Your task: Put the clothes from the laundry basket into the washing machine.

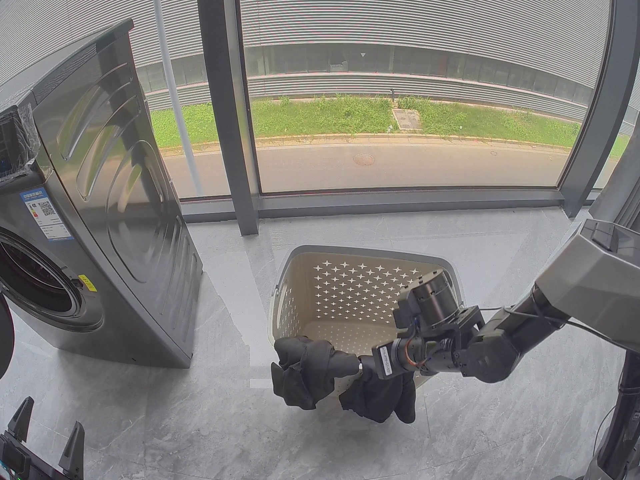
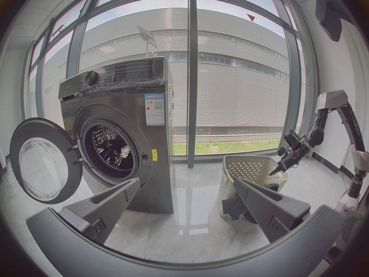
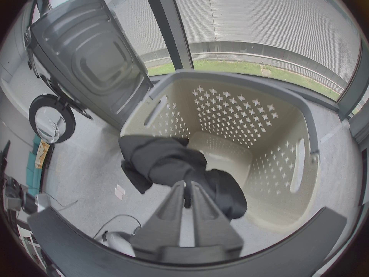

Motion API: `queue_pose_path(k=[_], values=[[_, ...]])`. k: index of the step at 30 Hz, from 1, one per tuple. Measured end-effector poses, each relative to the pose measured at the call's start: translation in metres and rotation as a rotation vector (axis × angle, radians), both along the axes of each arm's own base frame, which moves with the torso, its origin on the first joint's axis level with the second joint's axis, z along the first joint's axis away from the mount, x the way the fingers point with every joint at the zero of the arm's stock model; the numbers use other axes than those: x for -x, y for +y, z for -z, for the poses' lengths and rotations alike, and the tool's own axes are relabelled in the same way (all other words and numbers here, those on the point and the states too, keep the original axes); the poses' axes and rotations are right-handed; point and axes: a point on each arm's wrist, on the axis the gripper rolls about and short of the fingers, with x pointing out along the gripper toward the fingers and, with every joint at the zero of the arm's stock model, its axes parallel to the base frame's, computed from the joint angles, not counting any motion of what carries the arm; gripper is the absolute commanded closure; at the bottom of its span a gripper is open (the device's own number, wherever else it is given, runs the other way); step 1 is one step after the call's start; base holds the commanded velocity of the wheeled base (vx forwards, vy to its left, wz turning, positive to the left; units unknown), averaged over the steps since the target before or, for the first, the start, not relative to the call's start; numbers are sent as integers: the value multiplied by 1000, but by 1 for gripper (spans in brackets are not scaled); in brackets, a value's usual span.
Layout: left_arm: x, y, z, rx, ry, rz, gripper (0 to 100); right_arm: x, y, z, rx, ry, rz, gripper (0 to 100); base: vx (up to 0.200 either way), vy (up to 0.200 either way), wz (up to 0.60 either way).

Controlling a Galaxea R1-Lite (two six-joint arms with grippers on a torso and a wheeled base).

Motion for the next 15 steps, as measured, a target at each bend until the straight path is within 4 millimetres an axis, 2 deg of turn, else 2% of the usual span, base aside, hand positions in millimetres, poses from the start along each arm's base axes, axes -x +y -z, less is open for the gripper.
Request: queue_pose_path(k=[4,7,15], values=[[0,0,0,-1,0,0,0,20,-3,13,54,49,-12,0,0,0,0],[0,0,0,-2,0,-1,0,28,-6,20,85,71,-1,0,0,0,0],[0,0,0,0,0,0,0,24,0,42,82,134,60,0,0,0,0]])
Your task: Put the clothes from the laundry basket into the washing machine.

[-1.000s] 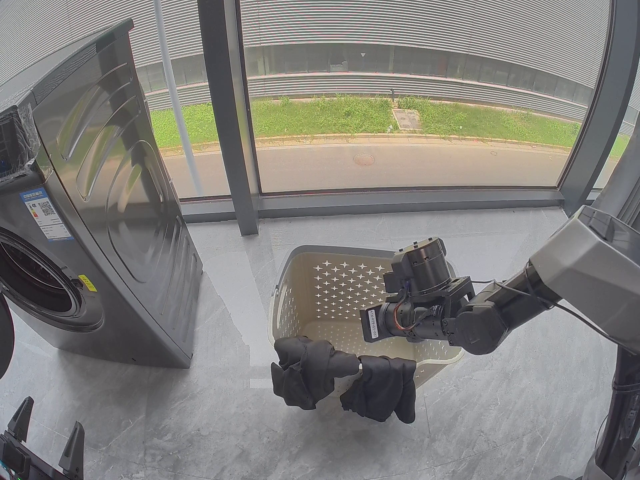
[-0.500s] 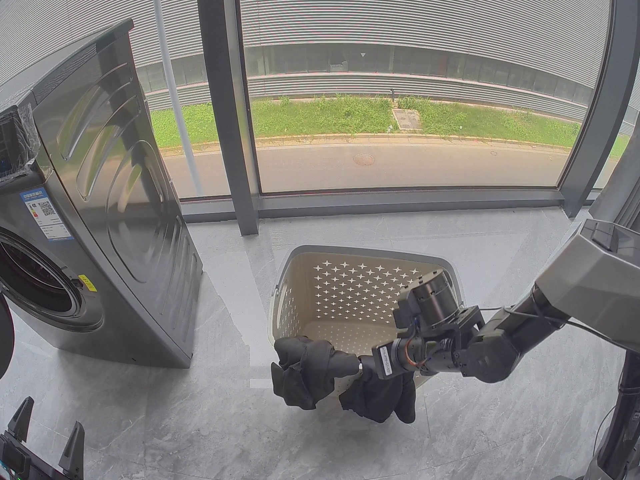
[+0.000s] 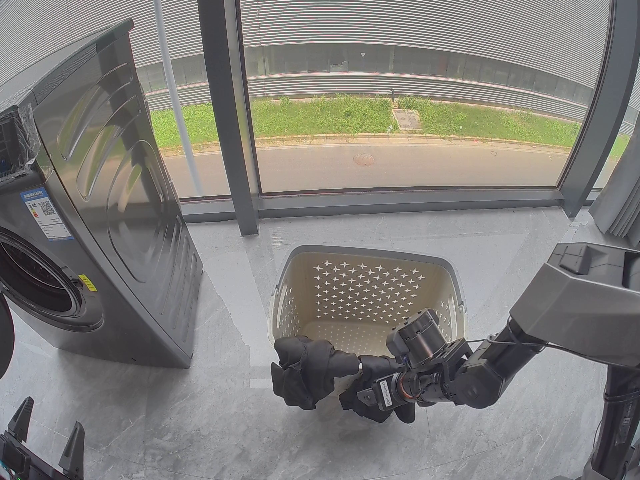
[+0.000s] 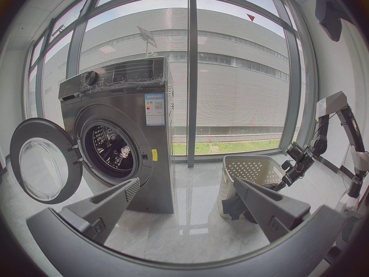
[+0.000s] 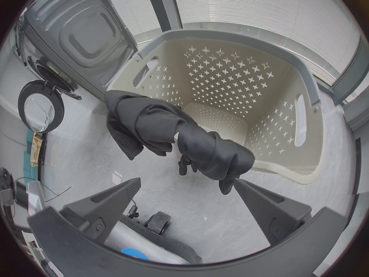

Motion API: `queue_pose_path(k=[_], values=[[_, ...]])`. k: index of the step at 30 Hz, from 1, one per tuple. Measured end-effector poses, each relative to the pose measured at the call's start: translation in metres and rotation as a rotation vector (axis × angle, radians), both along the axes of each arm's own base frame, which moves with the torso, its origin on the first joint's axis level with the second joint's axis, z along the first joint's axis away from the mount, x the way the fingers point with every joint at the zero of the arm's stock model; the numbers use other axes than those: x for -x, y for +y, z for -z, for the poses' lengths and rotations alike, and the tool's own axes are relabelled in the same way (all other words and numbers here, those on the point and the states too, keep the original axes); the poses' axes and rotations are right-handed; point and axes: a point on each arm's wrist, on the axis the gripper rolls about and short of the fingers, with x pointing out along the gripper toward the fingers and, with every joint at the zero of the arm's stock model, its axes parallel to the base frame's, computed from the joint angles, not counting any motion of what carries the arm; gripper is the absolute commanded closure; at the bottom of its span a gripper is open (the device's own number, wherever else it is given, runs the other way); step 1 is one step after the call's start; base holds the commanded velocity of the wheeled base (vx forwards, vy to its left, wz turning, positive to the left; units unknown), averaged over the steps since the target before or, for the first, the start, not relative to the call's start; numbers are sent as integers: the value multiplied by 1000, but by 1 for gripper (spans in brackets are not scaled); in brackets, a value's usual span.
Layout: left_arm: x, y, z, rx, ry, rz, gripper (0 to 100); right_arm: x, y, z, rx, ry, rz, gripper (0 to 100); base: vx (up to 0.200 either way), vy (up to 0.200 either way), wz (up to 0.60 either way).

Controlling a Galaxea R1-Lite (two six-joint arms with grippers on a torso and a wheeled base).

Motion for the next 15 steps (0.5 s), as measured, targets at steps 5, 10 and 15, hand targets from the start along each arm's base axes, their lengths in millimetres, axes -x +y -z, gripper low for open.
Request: queue_pose_path(k=[5,10,15], values=[[0,0,0,1,0,0,0,-11,4,17,-7,26,47,0,0,0,0],[0,0,0,2,0,0,0,-27,5,29,-23,32,94,0,0,0,0],[0,0,0,2,0,0,0,-41,5,37,-29,15,133,0,0,0,0]])
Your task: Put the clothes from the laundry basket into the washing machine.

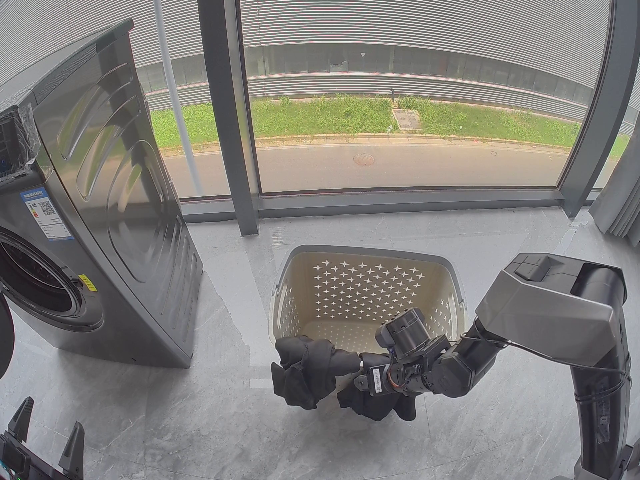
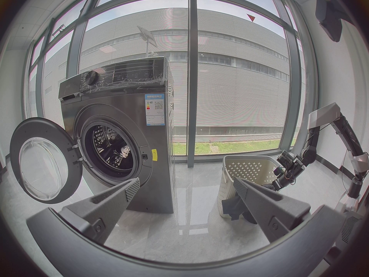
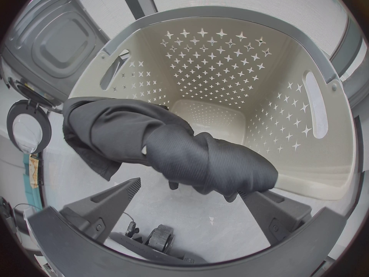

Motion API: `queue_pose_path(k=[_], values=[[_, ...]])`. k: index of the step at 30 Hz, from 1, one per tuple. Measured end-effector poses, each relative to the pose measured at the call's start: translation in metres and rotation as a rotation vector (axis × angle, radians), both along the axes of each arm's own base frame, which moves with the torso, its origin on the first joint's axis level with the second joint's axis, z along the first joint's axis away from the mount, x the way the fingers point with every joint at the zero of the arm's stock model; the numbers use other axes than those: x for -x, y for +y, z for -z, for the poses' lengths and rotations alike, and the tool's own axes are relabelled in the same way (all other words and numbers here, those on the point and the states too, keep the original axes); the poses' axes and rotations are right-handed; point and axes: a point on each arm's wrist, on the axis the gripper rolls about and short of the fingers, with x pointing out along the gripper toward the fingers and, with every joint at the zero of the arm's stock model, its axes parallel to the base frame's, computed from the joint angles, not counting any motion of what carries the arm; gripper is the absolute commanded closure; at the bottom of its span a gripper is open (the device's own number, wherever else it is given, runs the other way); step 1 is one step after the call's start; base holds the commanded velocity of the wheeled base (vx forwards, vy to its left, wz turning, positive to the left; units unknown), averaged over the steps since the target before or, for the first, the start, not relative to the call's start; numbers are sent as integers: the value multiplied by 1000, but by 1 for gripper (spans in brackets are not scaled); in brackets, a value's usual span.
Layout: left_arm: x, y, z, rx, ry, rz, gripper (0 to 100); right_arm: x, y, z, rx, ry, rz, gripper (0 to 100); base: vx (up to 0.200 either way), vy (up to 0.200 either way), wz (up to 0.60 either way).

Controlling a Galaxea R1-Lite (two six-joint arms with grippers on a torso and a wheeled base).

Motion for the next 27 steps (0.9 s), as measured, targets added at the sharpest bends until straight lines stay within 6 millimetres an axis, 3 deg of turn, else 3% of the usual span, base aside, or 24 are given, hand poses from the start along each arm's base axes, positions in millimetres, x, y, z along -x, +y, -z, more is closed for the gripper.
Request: queue_pose_path(k=[5,6,17,27], values=[[0,0,0,0,0,0,0,-11,0,4,14,-33,42,0,0,0,0],[0,0,0,0,0,0,0,-12,0,4,14,-35,44,100,0,0,0],[0,0,0,-1,0,0,0,-10,3,6,24,-32,39,100,0,0,0],[0,0,0,-3,0,0,0,10,7,-26,19,-70,11,100,0,0,0]])
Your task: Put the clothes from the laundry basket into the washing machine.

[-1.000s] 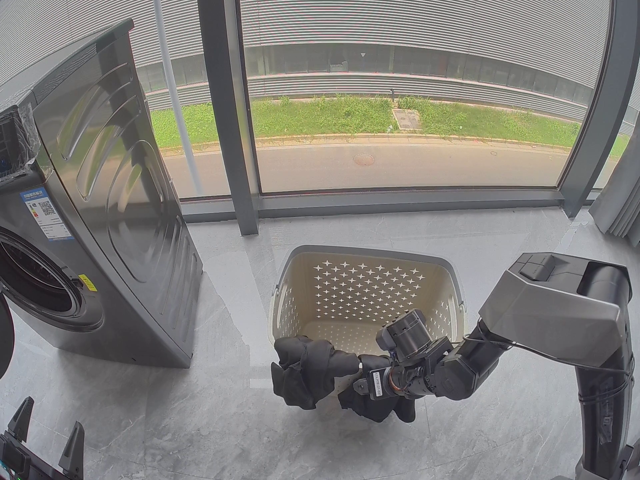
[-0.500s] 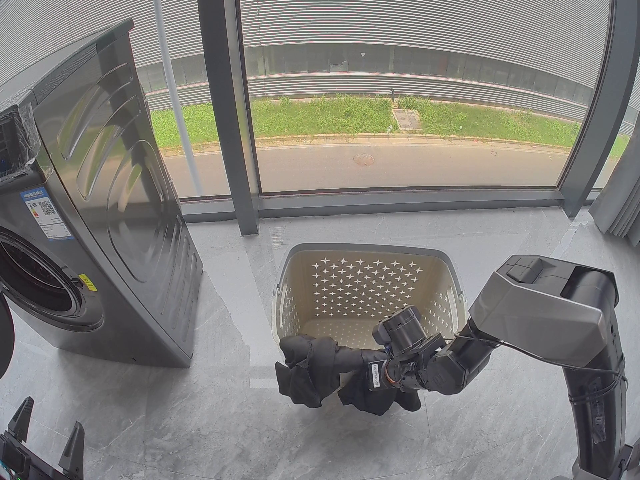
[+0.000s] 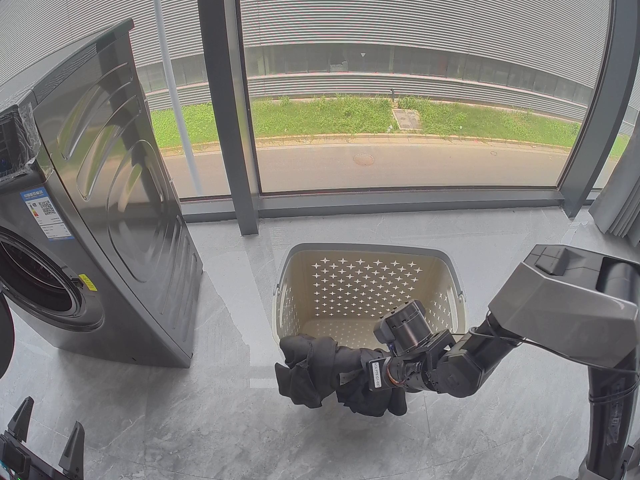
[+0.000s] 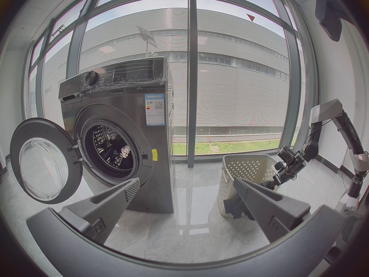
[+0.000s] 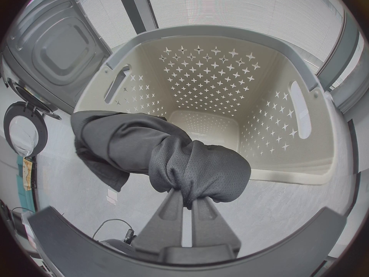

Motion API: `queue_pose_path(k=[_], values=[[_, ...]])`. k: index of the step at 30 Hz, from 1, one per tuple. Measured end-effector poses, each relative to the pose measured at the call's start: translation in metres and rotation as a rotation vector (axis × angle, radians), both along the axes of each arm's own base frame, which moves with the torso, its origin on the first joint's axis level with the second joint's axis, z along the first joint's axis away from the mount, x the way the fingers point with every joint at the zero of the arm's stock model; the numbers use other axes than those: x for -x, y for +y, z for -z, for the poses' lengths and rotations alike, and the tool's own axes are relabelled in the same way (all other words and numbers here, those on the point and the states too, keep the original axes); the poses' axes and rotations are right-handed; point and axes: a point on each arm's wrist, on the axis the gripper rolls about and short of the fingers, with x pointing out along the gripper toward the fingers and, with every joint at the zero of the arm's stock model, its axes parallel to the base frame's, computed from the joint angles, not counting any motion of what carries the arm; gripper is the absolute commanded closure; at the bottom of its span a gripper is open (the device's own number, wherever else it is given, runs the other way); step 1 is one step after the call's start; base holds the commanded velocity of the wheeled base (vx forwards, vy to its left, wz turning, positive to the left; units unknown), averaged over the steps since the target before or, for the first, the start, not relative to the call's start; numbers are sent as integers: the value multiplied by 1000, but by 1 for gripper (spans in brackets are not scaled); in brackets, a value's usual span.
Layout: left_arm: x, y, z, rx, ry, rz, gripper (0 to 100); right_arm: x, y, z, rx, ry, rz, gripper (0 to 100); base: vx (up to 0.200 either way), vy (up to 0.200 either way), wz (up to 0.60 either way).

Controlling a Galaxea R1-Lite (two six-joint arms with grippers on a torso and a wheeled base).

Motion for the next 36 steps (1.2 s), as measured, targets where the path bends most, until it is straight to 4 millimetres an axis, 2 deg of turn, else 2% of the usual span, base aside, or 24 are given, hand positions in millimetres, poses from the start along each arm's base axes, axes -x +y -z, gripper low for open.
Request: queue_pose_path(k=[9,13,19,26,29,33,36], values=[[0,0,0,1,-1,-1,0,41,-2,-60,-46,-58,-66,100,0,0,0],[0,0,0,1,-1,0,0,62,-9,-90,-78,-114,-80,100,0,0,0],[0,0,0,1,-1,0,0,80,-21,-126,-142,-195,-83,100,0,0,0],[0,0,0,-1,0,-1,0,105,-45,-180,-340,-334,-55,100,0,0,0],[0,0,0,-2,0,-1,0,118,-59,-200,-438,-375,-60,100,-200,0,0],[0,0,0,-3,0,-2,0,141,-86,-217,-540,-410,-91,100,-200,0,0],[0,0,0,-5,0,-2,0,159,-106,-218,-577,-422,-107,100,-200,0,0]])
